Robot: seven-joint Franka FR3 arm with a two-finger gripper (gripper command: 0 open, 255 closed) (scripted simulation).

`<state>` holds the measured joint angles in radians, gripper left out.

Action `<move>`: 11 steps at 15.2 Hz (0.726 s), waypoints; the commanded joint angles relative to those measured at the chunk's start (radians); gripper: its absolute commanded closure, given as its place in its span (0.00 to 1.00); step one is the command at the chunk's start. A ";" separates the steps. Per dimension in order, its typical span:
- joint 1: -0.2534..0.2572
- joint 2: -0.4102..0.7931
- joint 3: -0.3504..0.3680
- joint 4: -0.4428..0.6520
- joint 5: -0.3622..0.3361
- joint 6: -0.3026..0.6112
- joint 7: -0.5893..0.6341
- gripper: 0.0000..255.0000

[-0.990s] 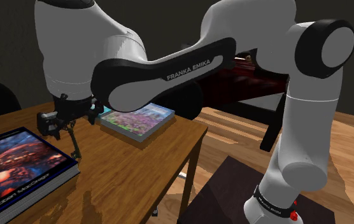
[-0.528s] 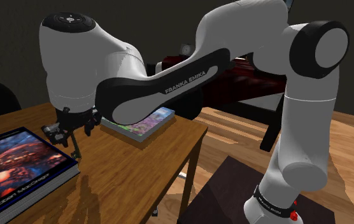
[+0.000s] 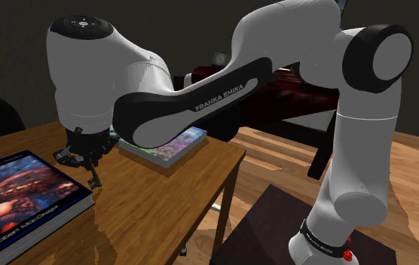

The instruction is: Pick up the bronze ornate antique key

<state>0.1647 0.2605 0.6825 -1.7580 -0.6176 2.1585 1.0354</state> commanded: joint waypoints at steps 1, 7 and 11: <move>0.000 0.000 0.000 0.000 0.000 0.000 0.000 1.00; -0.003 -0.020 0.011 0.054 0.035 -0.061 -0.040 1.00; -0.002 -0.028 0.017 0.096 0.053 -0.105 -0.065 1.00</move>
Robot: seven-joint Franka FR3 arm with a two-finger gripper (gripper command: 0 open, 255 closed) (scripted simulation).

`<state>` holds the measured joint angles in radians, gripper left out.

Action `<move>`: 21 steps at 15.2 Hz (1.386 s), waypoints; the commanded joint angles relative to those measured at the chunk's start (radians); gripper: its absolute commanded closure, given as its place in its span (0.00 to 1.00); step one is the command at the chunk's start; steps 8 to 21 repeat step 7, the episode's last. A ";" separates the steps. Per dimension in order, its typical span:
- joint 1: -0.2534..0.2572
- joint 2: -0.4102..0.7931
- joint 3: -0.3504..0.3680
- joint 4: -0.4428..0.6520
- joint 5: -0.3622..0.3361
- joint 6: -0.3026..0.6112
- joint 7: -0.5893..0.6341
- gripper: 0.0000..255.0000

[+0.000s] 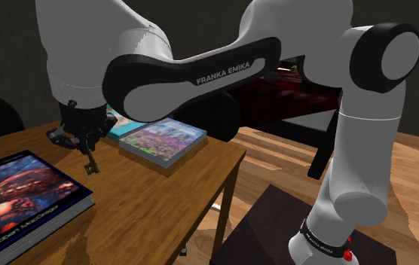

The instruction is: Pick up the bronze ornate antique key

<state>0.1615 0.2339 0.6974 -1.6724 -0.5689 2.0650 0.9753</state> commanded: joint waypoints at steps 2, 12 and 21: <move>0.002 -0.004 0.004 0.033 0.011 -0.034 -0.016 1.00; 0.005 -0.007 0.008 0.071 0.021 -0.071 -0.033 1.00; 0.005 -0.007 0.008 0.071 0.021 -0.071 -0.033 1.00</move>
